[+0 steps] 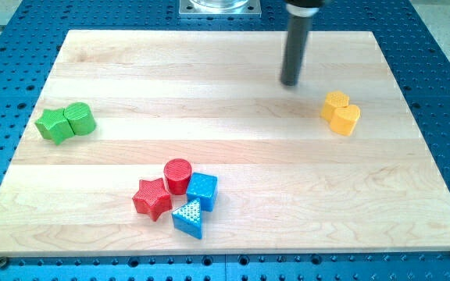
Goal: Move the hexagon towards the cube
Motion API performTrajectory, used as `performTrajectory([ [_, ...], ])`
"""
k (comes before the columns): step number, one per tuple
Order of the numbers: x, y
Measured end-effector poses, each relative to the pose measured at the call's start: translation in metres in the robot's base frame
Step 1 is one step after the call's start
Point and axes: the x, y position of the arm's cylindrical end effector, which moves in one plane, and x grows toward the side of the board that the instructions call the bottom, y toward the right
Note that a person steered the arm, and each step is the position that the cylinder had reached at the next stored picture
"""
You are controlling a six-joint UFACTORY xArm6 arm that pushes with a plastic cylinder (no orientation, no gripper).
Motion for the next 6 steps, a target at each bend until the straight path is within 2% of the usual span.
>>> performTrajectory([
  [1,0.007,0.078],
  [2,0.050,0.052],
  [3,0.110,-0.017],
  [4,0.110,-0.037],
  [5,0.141,-0.037],
  [6,0.184,-0.079],
])
